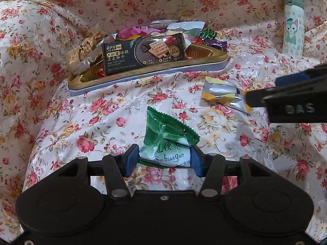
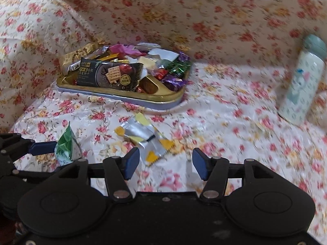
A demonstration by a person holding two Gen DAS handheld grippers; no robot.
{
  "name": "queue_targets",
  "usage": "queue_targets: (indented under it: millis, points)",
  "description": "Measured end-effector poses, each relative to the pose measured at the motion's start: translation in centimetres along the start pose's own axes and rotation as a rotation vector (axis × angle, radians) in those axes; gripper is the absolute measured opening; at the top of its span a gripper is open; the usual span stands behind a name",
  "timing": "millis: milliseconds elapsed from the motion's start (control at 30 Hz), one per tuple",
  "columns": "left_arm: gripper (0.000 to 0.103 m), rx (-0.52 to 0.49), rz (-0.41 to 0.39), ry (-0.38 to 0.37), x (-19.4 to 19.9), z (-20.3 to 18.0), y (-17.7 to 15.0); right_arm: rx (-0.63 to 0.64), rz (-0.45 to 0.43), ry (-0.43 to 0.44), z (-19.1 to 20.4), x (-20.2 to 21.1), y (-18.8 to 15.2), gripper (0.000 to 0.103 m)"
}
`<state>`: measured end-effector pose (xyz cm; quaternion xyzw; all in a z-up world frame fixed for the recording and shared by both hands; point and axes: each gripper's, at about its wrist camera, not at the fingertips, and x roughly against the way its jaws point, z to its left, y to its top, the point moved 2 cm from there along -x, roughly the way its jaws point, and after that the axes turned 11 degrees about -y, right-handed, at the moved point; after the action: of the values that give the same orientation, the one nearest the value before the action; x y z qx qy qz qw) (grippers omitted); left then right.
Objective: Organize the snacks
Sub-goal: 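Grasp the green Suibianguo packet with the left tool while the right tool grasps the silver-yellow candy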
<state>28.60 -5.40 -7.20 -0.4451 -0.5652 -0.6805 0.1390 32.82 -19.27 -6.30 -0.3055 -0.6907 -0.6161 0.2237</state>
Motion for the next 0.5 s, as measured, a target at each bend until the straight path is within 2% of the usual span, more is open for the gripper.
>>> queue_targets:
  millis: [267, 500]
  points:
    - [0.058, 0.009, 0.01, -0.006, -0.1, 0.1, 0.1, 0.118, -0.029, 0.037, 2.0, -2.3, 1.1, 0.072]
    - [0.058, 0.02, 0.014, -0.008, -0.1, 0.2, 0.2, 0.148, -0.022, 0.067, 2.1, -4.3, 1.3, 0.073]
